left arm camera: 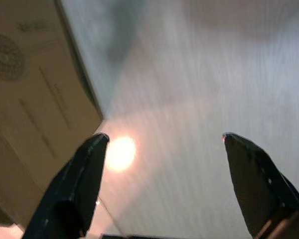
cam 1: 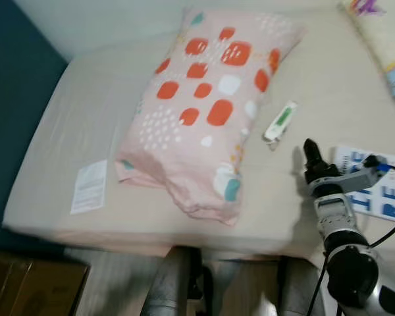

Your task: Clean up the room

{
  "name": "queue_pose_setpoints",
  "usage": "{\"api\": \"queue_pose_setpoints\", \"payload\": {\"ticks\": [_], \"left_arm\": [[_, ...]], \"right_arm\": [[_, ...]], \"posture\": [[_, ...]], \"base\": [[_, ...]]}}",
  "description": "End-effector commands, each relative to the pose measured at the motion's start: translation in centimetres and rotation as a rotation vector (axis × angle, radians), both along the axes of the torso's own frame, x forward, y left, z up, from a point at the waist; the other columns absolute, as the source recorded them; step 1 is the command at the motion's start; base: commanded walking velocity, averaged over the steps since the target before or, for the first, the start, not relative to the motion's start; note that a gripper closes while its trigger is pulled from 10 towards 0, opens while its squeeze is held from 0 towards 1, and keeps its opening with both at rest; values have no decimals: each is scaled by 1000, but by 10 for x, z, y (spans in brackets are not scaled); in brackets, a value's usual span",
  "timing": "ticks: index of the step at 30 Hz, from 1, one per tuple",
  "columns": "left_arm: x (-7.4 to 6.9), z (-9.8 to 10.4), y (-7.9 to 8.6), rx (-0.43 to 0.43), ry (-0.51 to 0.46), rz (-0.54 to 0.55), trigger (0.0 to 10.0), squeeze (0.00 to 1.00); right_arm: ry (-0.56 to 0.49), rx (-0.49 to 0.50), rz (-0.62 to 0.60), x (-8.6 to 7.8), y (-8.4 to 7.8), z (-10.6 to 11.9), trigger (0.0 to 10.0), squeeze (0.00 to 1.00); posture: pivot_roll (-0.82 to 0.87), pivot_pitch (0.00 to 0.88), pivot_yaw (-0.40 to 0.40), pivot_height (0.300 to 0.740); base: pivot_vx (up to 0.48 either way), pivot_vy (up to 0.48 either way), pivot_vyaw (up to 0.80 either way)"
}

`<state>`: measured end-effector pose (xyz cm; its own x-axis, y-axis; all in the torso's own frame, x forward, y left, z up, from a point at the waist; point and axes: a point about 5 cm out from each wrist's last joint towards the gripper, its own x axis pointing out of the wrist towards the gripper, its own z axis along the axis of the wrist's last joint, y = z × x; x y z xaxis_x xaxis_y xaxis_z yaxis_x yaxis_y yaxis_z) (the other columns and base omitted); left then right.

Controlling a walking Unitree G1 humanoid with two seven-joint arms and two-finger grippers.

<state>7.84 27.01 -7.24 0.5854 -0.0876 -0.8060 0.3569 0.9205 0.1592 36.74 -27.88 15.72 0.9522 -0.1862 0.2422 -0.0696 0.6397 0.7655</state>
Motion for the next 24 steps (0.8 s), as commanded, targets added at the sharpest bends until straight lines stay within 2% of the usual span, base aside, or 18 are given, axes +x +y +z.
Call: {"api": "queue_pose_setpoints", "payload": {"ticks": [1, 2, 9, 14, 15, 18, 21, 23, 24], "left_arm": [[-15, 3, 12, 22, 33, 5, 10000, 0], [-15, 11, 10, 14, 2, -35, 10000, 0], [-27, 31, 14, 12, -33, -73, 10000, 0], [-30, 38, 15, 11, -40, -83, 10000, 0], [-31, 48, 13, 4, -55, -92, 10000, 0], [-30, 52, 11, 0, -59, -94, 10000, 0], [-30, 59, 9, -5, -64, -97, 10000, 0], [-32, 64, 10, -6, -63, -96, 10000, 0], [-32, 64, 10, -6, -63, -96, 10000, 0]], "right_arm": [[33, 55, 18, -2, 7, -14, 10000, 0], [-6, 75, 15, 3, 6, -2, 10000, 0], [-81, 83, 51, 12, 14, 18, 10000, 0], [-98, 75, 78, 16, 19, 26, 10000, 0], [-116, 71, 100, 21, 24, 35, 10000, 0], [-123, 68, 109, 23, 26, 39, 10000, 0], [-73, 30, 124, 28, 33, 46, 10000, 0], [46, -3, 103, 33, 39, 44, 10000, 0], [46, -3, 103, 33, 39, 44, 10000, 0]], "posture": [[368, 576, 332, 623], [402, 601, 358, 623], [430, 629, 400, 623], [435, 637, 400, 623], [442, 649, 400, 623], [442, 649, 400, 623], [443, 659, 400, 623], [437, 668, 400, 623], [437, 668, 400, 623]], "base": [[0, 0, 0], [0, 0, 0], [0, 0, 0], [0, 0, 0], [0, 0, 0], [0, 0, 0], [0, 0, 0], [0, 0, 0], [0, 0, 0]]}}
